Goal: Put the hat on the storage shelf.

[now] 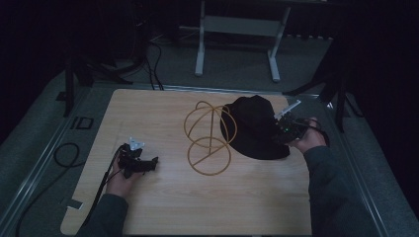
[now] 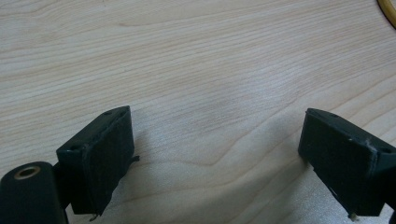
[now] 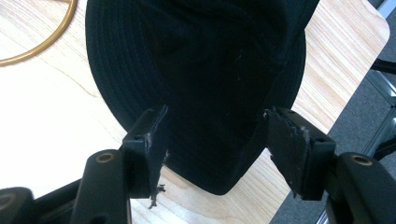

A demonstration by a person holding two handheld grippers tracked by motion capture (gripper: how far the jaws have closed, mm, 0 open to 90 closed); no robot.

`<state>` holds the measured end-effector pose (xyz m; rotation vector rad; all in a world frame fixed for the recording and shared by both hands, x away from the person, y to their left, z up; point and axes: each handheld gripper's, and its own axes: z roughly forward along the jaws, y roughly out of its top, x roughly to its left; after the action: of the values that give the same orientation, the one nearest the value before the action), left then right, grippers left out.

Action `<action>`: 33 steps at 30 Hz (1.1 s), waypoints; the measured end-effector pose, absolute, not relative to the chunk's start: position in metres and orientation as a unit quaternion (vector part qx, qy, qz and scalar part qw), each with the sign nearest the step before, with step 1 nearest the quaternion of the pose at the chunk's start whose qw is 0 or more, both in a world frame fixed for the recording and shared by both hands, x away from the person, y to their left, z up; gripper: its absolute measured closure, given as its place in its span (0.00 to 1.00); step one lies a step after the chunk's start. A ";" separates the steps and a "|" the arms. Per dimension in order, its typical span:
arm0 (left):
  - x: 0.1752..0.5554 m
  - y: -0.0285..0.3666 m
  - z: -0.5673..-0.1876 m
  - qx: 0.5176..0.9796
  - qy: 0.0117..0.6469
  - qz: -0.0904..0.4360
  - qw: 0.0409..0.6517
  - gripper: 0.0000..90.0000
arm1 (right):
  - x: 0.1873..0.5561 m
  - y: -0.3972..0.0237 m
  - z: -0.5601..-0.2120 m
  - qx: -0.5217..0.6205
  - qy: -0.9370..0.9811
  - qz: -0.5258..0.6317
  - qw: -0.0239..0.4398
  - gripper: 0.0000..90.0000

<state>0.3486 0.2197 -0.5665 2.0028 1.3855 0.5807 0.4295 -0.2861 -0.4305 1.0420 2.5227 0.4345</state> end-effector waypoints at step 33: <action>0.349 0.220 -0.566 0.760 0.526 0.220 0.313 0.12 | 0.477 -0.279 -0.421 0.374 0.903 0.161 0.136 0.43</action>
<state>0.3485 0.2198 -0.5663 2.0045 1.3861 0.5794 0.4774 -0.2786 -0.4208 1.0823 2.6157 0.4654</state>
